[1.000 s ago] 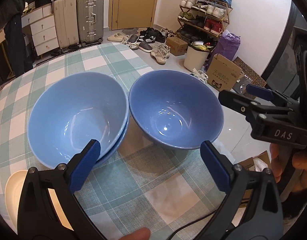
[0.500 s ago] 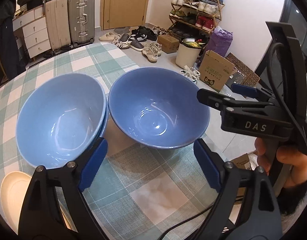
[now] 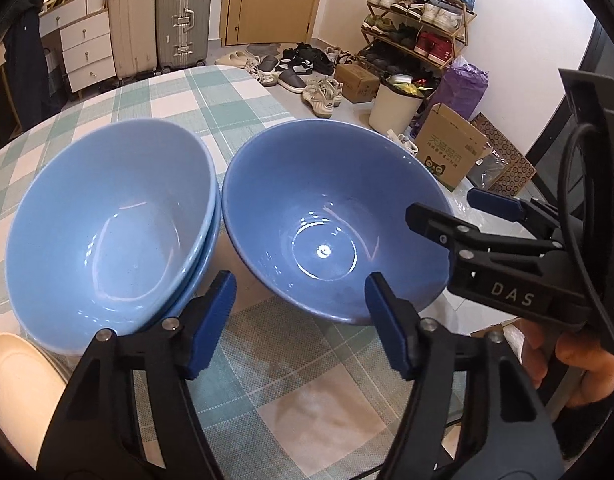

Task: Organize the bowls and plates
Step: 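Move both tools to the rim of the single blue bowl, then close both tools on the single blue bowl rim and lift it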

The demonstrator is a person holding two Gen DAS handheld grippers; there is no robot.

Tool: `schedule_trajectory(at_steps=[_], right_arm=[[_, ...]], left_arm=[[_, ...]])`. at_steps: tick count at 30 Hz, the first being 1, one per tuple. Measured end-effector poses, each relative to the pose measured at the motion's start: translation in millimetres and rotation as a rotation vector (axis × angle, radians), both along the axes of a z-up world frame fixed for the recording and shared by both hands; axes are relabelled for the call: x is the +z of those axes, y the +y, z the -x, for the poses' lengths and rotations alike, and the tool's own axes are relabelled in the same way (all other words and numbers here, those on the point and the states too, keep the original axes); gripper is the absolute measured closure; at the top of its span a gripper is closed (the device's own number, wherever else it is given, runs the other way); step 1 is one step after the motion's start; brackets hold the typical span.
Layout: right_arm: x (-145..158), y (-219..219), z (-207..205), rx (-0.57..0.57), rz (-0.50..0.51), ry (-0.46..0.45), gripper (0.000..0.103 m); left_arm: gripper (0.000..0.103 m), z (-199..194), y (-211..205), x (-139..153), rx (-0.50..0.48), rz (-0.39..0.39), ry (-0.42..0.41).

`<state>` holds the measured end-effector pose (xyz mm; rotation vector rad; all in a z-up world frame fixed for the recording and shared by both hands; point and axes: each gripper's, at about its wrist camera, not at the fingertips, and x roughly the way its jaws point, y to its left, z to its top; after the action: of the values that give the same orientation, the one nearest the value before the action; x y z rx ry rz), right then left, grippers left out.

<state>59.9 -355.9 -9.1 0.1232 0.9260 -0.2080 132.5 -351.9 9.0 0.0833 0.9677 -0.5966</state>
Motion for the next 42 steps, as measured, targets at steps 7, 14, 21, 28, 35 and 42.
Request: schedule_trajectory(at_steps=[7,14,21,28,35,42], right_arm=[[-4.9,4.7,-5.2,0.028,0.002,0.011,0.031],[-8.7,8.5,-7.1,0.042,-0.002,0.019,0.044],[-9.2,8.5,-5.1,0.043,0.000,0.022,0.059],[-7.3,7.3,-3.4,0.027,0.021,0.018,0.073],[-7.4,8.9,-2.4,0.035,0.063,0.016,0.074],[-12.4,3.2,-2.5,0.036,0.048,0.017,0.074]], left_arm=[[0.039,-5.6,-2.6,3.9,-0.001,0.015,-0.011],[0.041,-7.9,-4.2,3.0,-0.004,0.003,-0.017],[0.051,-8.1,-4.3,0.5,0.002,-0.022,-0.028],[0.062,-11.9,-4.4,-3.6,-0.020,-0.028,-0.021],[0.062,-12.5,-7.0,-6.0,-0.041,-0.034,-0.040],[0.062,-12.2,-8.5,-6.2,-0.063,-0.046,-0.047]])
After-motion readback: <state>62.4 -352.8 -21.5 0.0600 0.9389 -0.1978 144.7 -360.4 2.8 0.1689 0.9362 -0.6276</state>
